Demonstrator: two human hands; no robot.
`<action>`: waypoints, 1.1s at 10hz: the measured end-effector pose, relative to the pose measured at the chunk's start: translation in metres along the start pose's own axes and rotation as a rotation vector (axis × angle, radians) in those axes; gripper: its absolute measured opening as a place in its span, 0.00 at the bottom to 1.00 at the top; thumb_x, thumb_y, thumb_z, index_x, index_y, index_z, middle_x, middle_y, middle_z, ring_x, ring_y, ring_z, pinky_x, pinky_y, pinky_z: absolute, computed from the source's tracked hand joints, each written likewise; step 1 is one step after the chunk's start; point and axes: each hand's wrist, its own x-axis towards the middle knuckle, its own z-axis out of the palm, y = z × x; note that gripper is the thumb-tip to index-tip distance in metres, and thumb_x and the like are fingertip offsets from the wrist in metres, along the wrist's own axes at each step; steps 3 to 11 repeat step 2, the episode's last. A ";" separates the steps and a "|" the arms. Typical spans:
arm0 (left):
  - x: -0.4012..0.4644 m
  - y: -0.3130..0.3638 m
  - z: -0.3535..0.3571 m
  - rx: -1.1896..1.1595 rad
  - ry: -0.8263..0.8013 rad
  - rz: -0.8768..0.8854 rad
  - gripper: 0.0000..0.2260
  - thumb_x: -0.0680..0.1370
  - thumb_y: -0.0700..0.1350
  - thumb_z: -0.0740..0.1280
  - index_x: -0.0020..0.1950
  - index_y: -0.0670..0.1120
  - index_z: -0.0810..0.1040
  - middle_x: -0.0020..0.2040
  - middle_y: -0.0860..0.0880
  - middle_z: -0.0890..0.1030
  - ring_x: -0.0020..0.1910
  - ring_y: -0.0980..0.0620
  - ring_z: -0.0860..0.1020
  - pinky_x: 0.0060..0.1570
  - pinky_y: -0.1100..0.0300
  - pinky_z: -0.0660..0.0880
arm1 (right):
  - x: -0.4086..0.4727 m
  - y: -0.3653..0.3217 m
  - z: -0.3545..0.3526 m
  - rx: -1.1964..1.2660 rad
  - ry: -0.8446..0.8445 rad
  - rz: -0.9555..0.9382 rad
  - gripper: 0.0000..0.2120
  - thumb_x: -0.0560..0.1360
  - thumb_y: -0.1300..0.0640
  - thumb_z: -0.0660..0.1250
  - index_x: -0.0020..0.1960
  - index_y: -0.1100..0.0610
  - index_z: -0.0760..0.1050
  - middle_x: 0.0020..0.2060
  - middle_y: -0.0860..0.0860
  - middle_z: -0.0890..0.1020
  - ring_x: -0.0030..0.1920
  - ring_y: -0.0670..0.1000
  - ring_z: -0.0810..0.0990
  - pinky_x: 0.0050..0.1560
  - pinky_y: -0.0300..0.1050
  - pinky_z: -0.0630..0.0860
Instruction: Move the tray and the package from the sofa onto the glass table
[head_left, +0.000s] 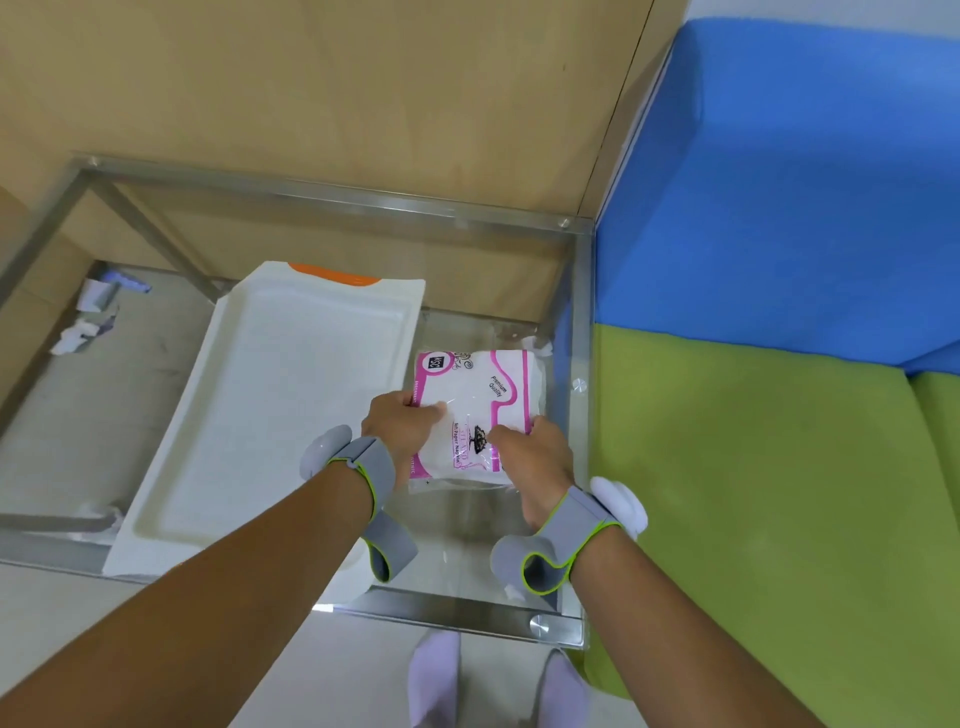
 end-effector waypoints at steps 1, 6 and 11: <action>-0.005 0.010 0.001 -0.016 0.053 0.030 0.12 0.69 0.46 0.71 0.52 0.47 0.80 0.57 0.40 0.82 0.56 0.39 0.80 0.61 0.44 0.76 | -0.001 -0.007 -0.001 -0.022 0.041 -0.034 0.19 0.66 0.54 0.64 0.54 0.61 0.76 0.50 0.56 0.81 0.46 0.59 0.79 0.46 0.46 0.75; -0.023 0.043 0.003 -0.040 0.168 0.162 0.26 0.74 0.47 0.68 0.72 0.53 0.69 0.66 0.45 0.77 0.67 0.42 0.74 0.65 0.52 0.71 | -0.007 -0.027 -0.015 0.016 0.118 -0.104 0.26 0.69 0.53 0.66 0.65 0.60 0.70 0.55 0.55 0.79 0.52 0.59 0.79 0.56 0.50 0.77; -0.023 0.043 0.003 -0.040 0.168 0.162 0.26 0.74 0.47 0.68 0.72 0.53 0.69 0.66 0.45 0.77 0.67 0.42 0.74 0.65 0.52 0.71 | -0.007 -0.027 -0.015 0.016 0.118 -0.104 0.26 0.69 0.53 0.66 0.65 0.60 0.70 0.55 0.55 0.79 0.52 0.59 0.79 0.56 0.50 0.77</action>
